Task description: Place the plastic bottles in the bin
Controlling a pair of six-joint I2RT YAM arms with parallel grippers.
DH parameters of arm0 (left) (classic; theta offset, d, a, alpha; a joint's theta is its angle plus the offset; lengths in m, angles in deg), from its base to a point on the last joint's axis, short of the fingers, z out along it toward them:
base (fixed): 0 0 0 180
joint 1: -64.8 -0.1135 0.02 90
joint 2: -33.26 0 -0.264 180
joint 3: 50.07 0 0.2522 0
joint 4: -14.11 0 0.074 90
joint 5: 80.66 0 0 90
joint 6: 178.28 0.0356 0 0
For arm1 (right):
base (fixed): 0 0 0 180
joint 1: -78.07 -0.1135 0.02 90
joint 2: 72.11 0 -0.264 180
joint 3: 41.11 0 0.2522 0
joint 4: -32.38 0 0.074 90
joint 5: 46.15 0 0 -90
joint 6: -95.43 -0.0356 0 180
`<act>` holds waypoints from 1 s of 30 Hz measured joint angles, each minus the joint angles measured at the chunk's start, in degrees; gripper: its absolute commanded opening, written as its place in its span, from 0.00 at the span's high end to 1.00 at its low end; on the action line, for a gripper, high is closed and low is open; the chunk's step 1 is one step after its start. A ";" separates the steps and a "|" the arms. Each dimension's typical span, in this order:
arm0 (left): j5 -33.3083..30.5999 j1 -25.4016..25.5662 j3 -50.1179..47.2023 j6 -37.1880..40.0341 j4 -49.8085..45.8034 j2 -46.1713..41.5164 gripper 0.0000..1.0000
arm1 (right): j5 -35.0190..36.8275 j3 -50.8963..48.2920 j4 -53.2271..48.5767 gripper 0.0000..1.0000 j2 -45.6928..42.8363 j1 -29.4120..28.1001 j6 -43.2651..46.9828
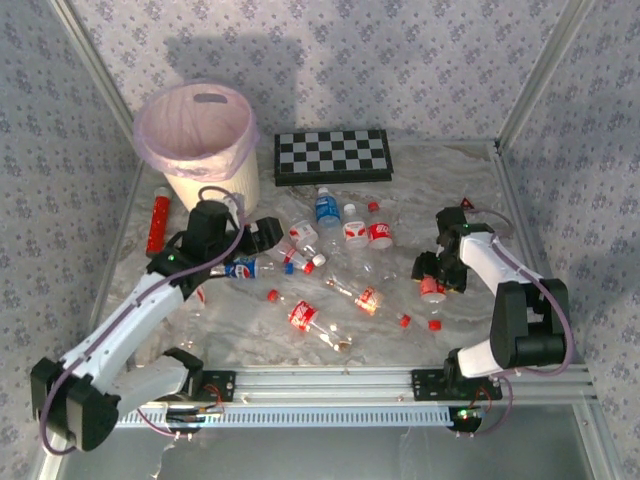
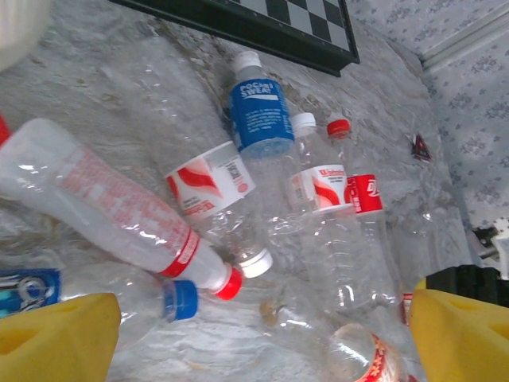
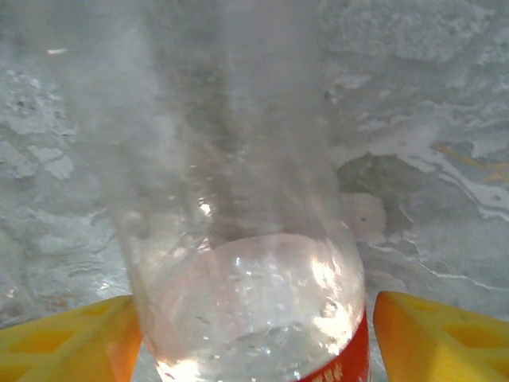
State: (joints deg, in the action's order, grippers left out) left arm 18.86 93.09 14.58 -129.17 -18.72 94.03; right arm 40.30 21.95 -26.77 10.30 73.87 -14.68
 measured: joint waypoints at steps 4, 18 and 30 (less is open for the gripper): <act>1.79 1.27 4.61 -2.08 4.13 3.65 0.08 | -0.63 0.04 -0.15 0.42 -1.57 0.02 0.00; 6.80 6.40 5.86 -6.86 13.35 9.22 0.03 | -14.95 3.17 -0.74 0.58 -21.38 0.83 -2.67; 7.63 13.66 7.67 -7.76 20.28 13.53 0.02 | -34.56 2.16 18.51 0.59 -21.11 -16.24 -6.69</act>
State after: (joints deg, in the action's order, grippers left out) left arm 26.49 106.75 22.25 -136.93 1.57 107.56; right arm 5.74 24.11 -8.26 -10.81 57.63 -21.37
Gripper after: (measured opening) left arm 0.986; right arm 0.413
